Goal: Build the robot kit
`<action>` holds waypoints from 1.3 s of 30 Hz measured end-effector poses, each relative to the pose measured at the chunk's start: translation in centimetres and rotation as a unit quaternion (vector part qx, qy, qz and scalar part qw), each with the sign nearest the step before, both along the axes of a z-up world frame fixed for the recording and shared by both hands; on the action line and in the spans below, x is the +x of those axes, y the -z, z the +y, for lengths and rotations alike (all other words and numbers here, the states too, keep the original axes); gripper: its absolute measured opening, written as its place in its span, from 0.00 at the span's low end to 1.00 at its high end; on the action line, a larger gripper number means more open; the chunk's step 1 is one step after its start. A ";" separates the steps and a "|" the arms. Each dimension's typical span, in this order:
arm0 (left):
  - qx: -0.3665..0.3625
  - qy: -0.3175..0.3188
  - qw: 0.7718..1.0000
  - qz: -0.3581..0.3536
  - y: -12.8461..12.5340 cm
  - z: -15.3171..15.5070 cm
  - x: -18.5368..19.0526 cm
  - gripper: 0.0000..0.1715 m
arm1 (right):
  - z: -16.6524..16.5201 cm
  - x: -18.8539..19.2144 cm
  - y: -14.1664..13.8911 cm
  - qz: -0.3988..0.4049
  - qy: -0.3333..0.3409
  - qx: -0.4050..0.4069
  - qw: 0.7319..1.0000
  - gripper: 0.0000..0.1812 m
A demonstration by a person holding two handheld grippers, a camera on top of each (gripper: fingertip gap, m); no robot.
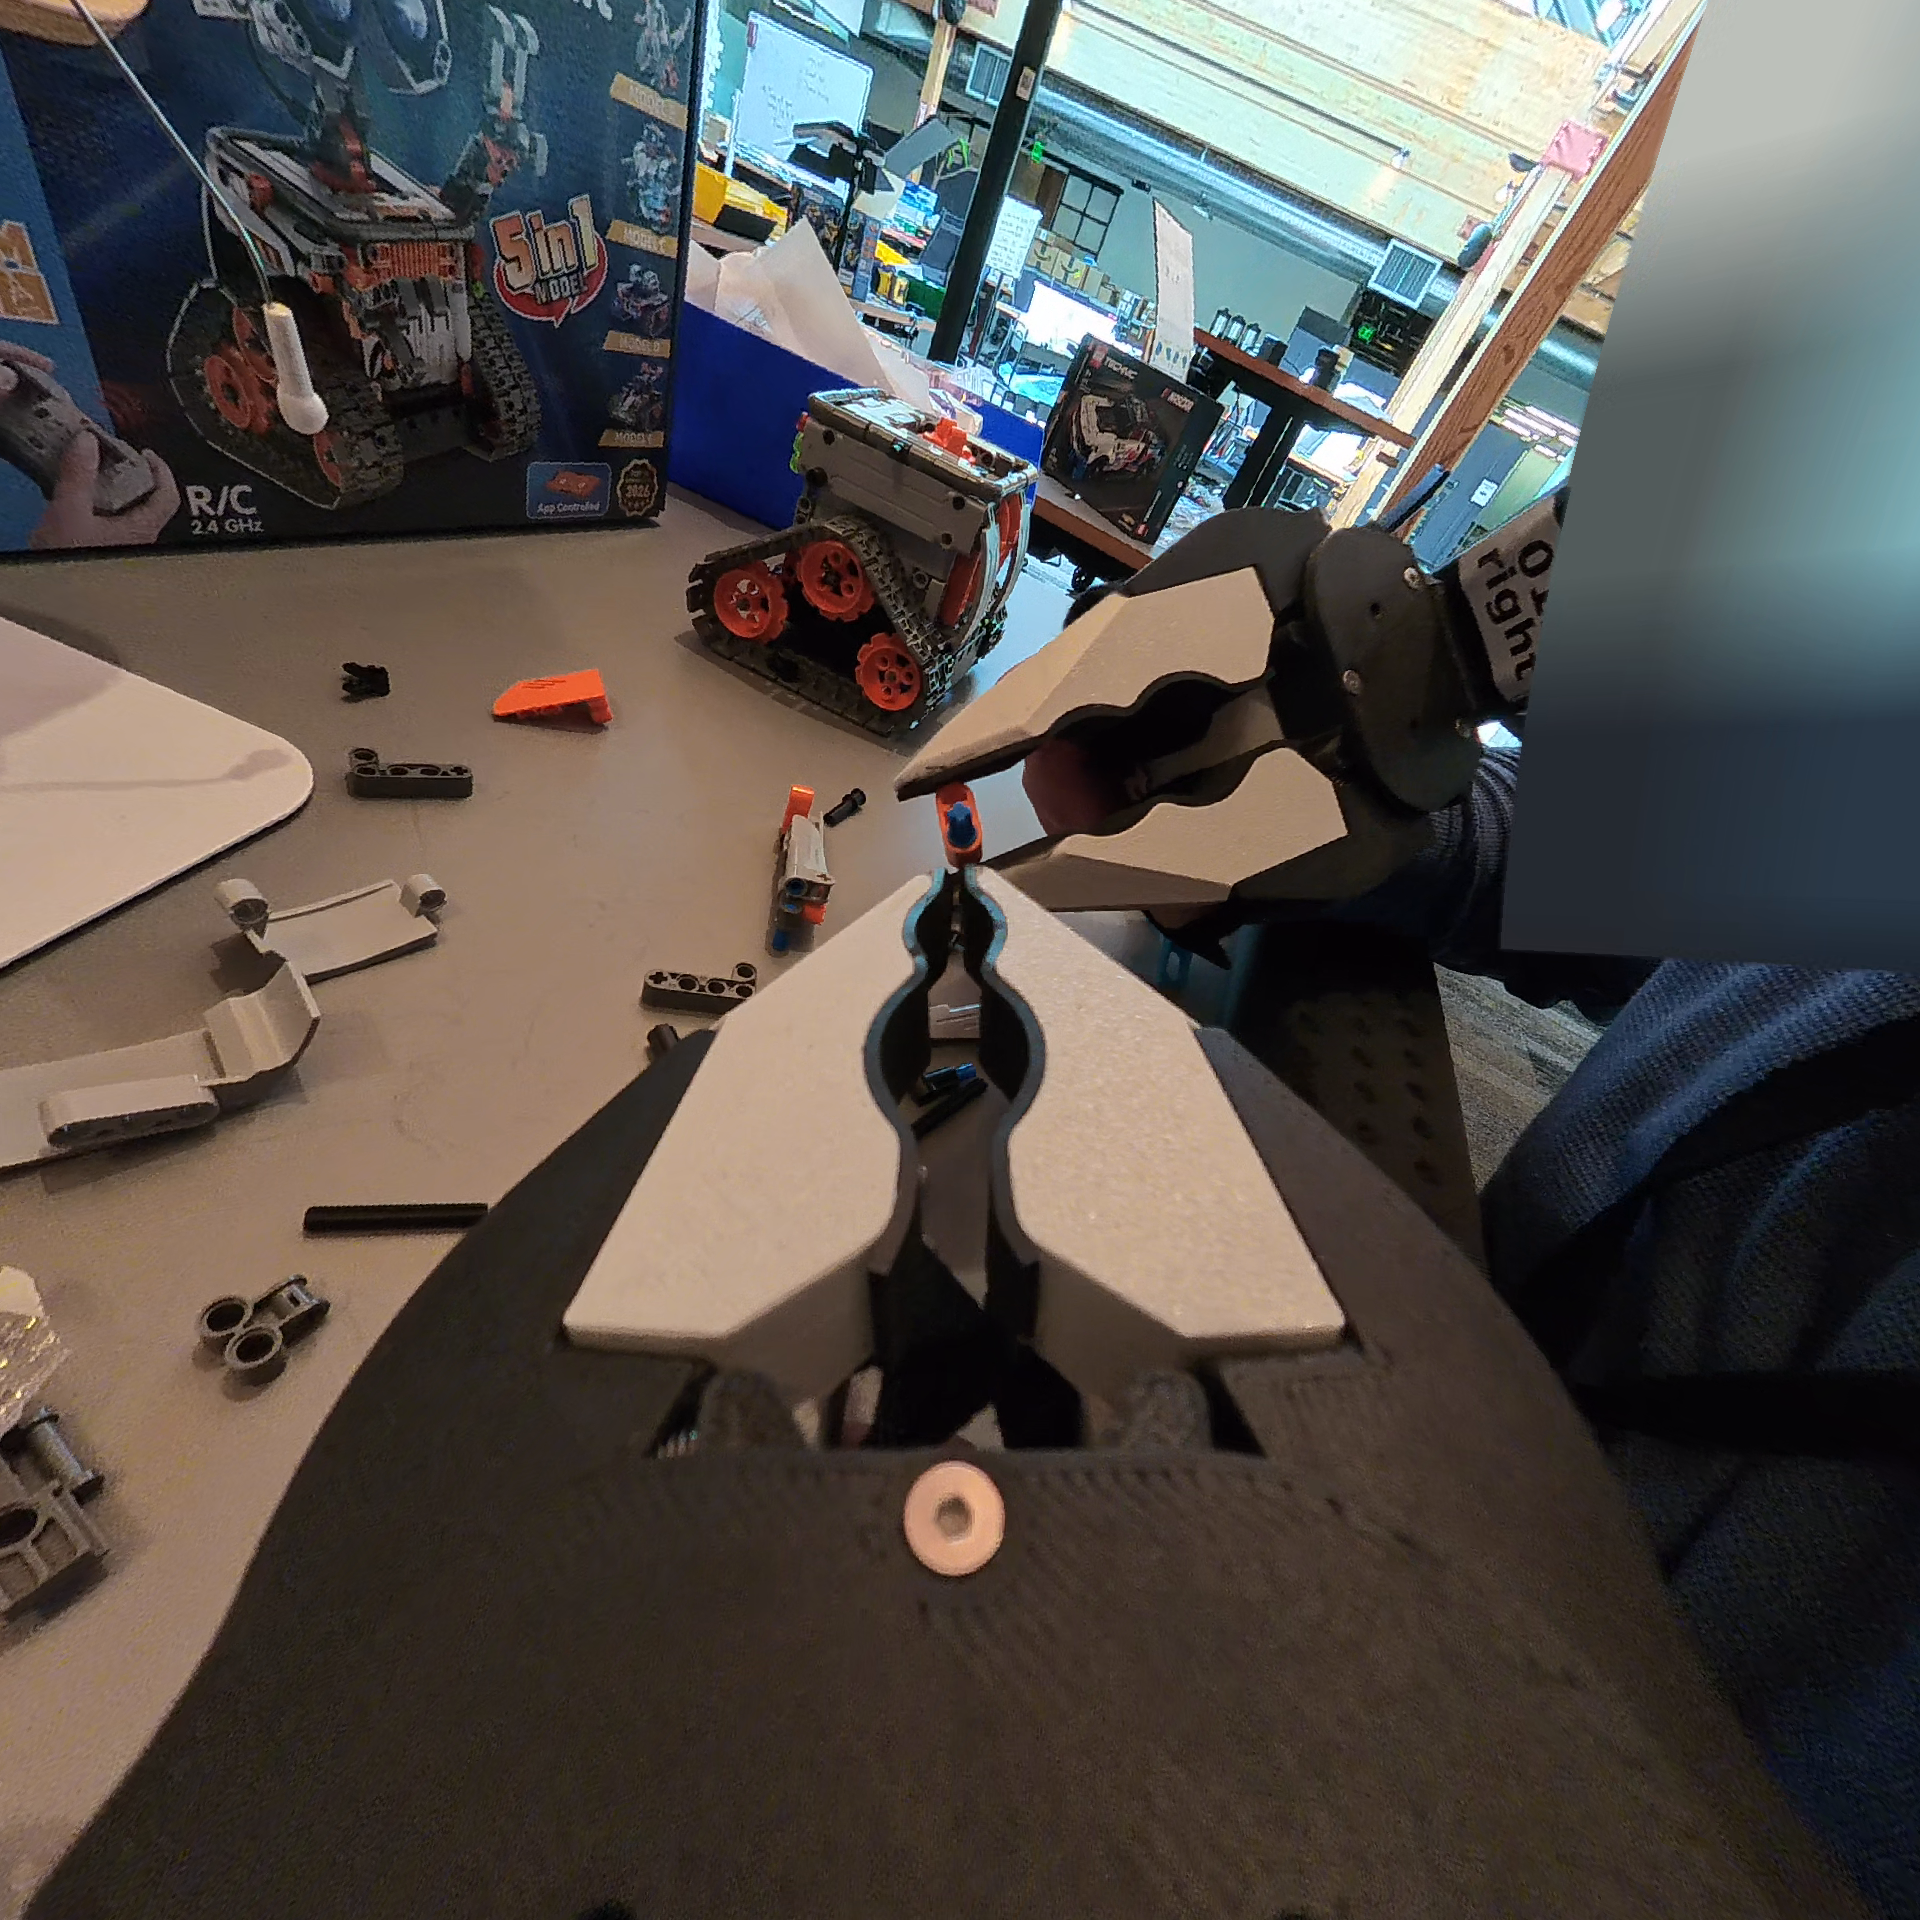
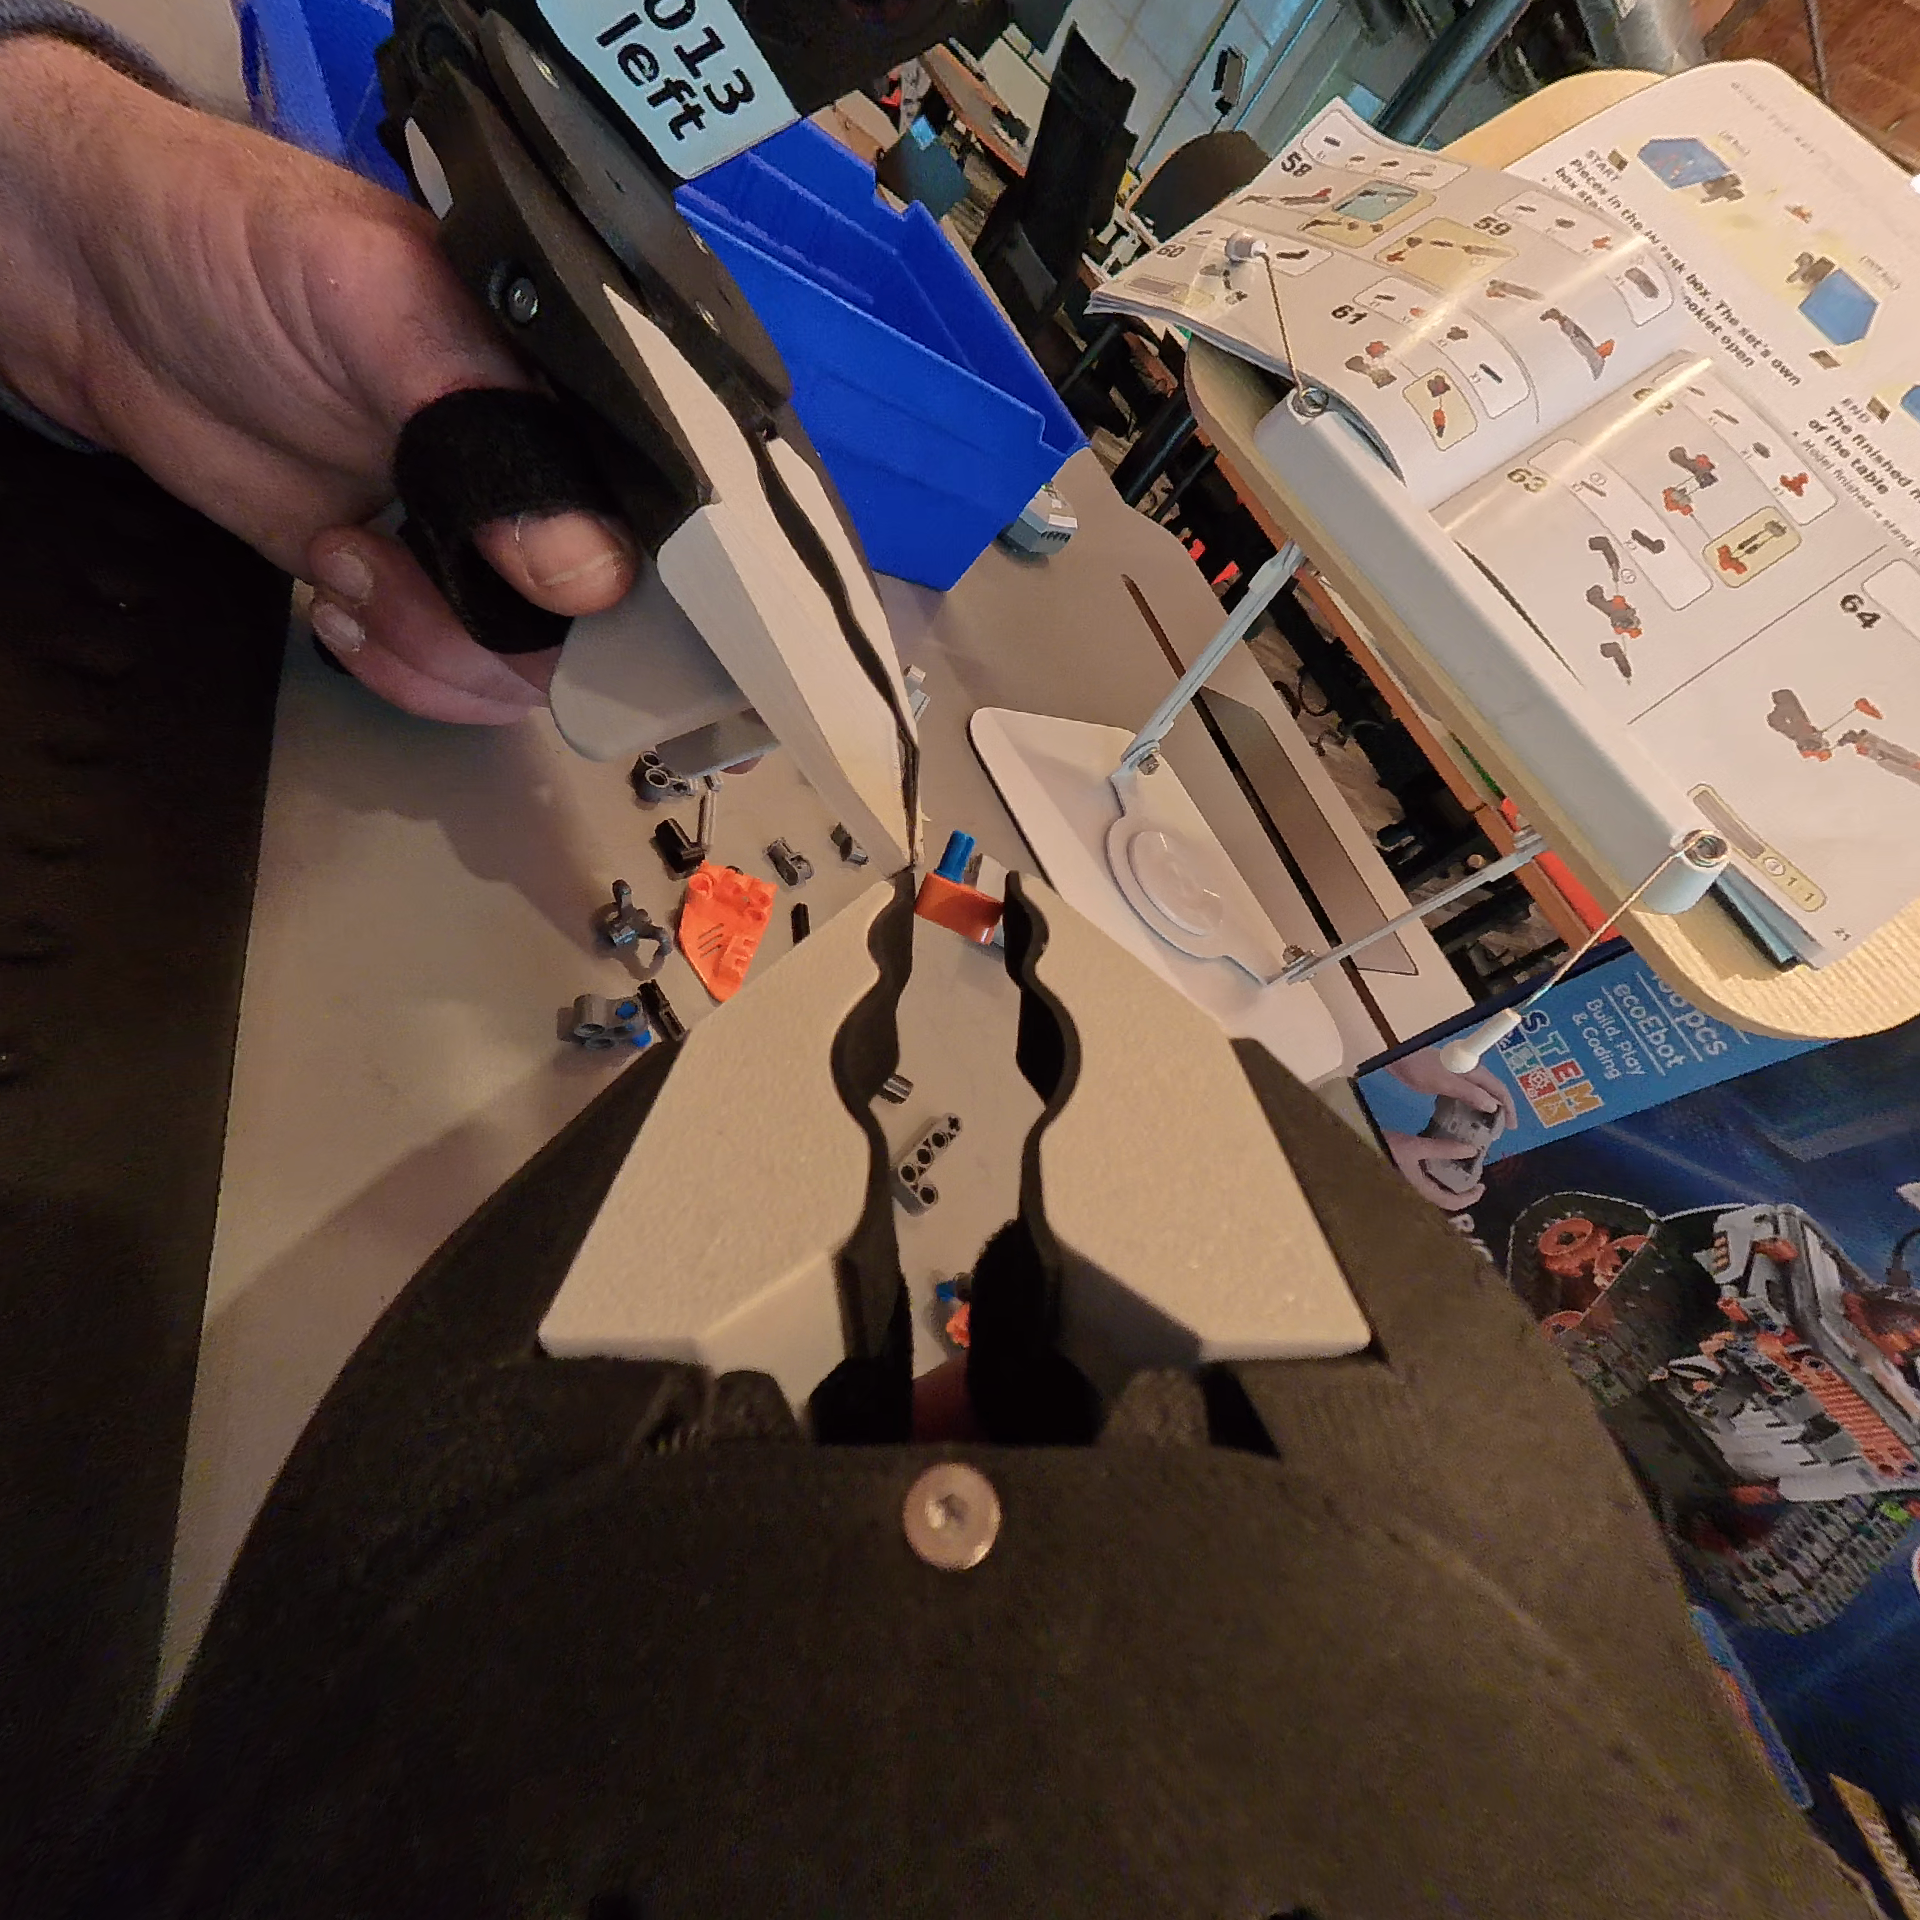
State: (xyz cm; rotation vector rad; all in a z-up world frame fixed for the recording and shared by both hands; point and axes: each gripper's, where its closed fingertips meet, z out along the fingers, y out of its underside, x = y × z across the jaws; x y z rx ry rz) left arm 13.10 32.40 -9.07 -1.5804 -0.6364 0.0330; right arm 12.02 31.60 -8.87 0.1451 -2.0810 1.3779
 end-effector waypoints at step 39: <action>0.006 0.005 1.000 -0.013 0.2 0.1 -0.1 0.01 | -0.1 0.6 1.3 -0.006 -0.010 0.035 0.999 0.09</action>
